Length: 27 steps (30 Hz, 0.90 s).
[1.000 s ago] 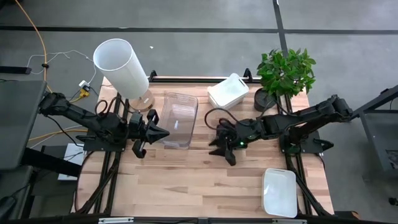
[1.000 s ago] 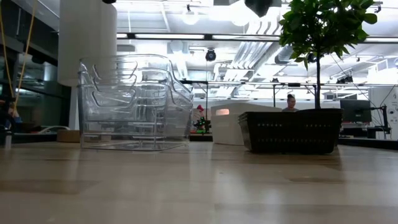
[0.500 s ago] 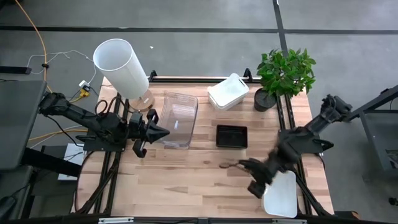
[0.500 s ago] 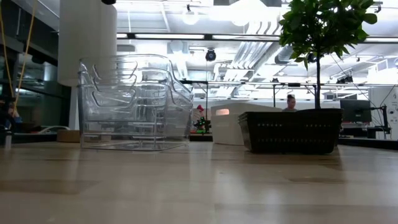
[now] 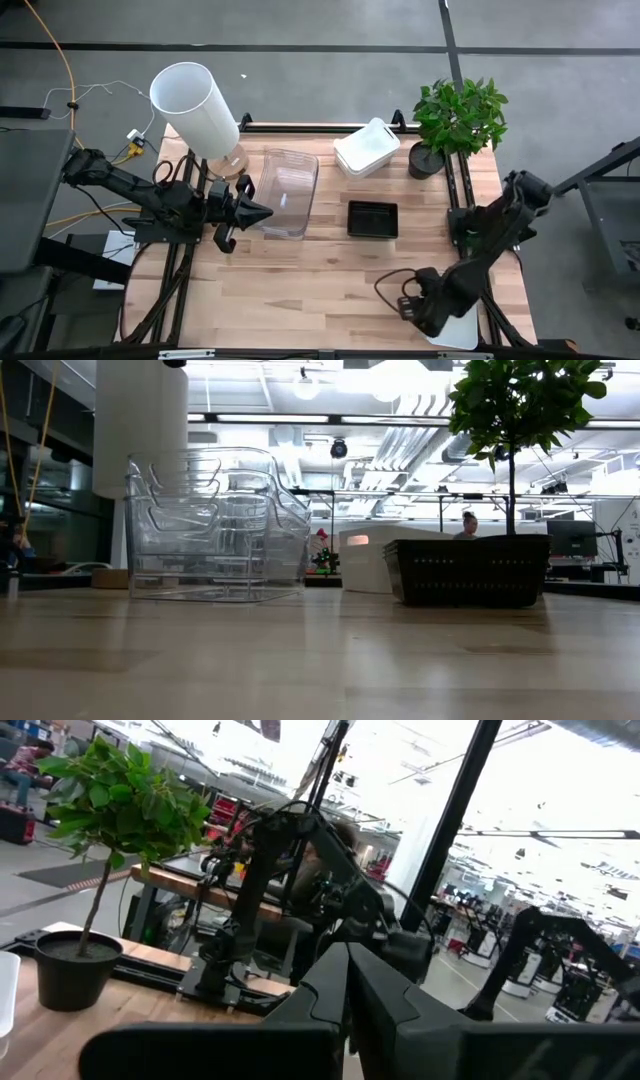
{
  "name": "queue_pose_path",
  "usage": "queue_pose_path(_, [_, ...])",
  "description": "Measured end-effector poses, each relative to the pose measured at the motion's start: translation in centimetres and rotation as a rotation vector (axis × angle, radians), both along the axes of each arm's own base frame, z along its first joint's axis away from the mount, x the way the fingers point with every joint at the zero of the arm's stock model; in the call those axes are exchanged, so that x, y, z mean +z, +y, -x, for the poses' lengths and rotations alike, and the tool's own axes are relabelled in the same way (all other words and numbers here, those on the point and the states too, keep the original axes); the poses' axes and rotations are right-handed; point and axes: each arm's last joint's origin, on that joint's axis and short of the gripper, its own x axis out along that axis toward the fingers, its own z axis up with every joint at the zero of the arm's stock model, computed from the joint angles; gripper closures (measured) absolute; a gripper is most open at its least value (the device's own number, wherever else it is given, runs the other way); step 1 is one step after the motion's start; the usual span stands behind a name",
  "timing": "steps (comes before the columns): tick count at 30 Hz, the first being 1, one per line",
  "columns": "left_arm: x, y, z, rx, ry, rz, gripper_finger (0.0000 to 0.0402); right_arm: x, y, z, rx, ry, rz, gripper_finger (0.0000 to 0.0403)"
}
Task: Stack baskets by color
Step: Stack the bottom white bin on top of the top white bin
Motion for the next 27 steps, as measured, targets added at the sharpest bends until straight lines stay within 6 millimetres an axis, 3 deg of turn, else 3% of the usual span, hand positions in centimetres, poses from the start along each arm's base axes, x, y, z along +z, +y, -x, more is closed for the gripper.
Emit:
queue_pose_path(11, [0.0, 0.0, 0.0, 0.000, 0.000, -0.001, 0.0401, -4.3, -0.2, -1.9, -0.034, 0.118, 0.133, 0.0233])
queue_pose_path(17, [0.0, 0.0, 0.0, 0.000, 0.001, -0.003, 0.0401, -5.0, -0.4, -2.2, 0.017, 0.136, 0.155, 0.0328])
queue_pose_path(20, [0.0, 0.0, 0.0, 0.000, 0.001, -0.003, 0.0401, -4.6, -0.4, -2.2, 0.060, 0.116, 0.149, 0.0389])
queue_pose_path(24, [0.0, 0.0, 0.0, 0.000, 0.000, -0.003, 0.0401, -2.9, -0.8, -2.2, 0.148, 0.059, 0.107, 0.0395])
queue_pose_path(27, [0.0, 0.0, 0.0, 0.001, 0.000, -0.003, 0.0401, 0.4, -1.2, -3.0, 0.277, -0.104, 0.069, 0.0400])
